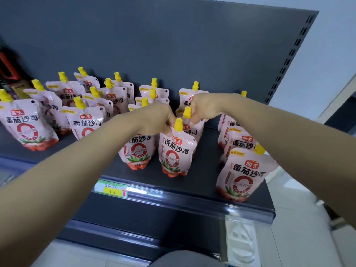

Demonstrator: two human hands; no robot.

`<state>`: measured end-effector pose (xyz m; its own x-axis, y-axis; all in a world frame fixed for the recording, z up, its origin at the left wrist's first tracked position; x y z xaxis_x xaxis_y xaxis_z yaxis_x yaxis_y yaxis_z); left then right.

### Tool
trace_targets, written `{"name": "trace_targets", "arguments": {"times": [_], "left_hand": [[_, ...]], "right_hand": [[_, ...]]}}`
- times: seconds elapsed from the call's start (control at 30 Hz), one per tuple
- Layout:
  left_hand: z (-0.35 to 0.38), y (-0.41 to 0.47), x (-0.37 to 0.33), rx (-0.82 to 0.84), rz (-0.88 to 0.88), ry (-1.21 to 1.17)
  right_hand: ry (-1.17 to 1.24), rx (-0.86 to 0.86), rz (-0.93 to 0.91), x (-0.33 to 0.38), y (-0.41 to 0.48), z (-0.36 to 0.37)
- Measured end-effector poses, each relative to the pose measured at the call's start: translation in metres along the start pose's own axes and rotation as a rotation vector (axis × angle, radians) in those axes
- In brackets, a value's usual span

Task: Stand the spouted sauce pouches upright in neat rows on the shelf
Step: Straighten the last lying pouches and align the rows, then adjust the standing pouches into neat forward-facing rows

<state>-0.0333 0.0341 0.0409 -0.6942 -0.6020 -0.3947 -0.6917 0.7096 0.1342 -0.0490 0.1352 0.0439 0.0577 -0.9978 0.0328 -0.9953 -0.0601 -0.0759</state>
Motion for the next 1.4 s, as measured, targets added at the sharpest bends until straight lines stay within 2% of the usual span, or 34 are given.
{"name": "trace_targets", "arguments": {"times": [0.3,0.63,0.97,1.07,1.2,1.33,1.4], "left_hand": [[0.006,-0.01,-0.015,0.021,0.106,-0.042],[0.013,-0.021,-0.02,0.068,0.112,-0.112],[0.016,-0.02,-0.022,0.111,0.128,-0.143],[0.011,-0.021,-0.021,0.142,0.108,-0.227],[-0.019,-0.014,-0.011,0.011,0.086,-0.341],[-0.04,0.004,0.003,-0.141,0.102,-0.218],[-0.036,0.013,0.006,-0.118,0.107,-0.125]], "right_hand": [[0.035,-0.019,0.08,-0.004,-0.002,0.0],[0.107,-0.018,0.098,-0.007,-0.002,0.0],[0.063,-0.004,0.111,-0.009,-0.009,0.0],[0.063,0.003,0.113,-0.007,-0.009,0.0],[0.059,0.05,0.126,-0.007,-0.012,0.002],[0.331,0.18,0.239,-0.014,-0.021,-0.011],[0.414,0.113,0.277,-0.02,-0.02,-0.026]]}}
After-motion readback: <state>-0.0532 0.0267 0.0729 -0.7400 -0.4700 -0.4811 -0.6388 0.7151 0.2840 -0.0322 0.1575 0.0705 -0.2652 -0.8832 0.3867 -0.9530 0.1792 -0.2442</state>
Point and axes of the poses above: each hand's wrist, its own y-axis towards the middle knuckle, its own z-axis out of the palm, x = y × z, the point moved 9 cm from there along y, towards the middle knuckle, and after that the axes turned 12 degrees about -x, right-handed, at the moved point
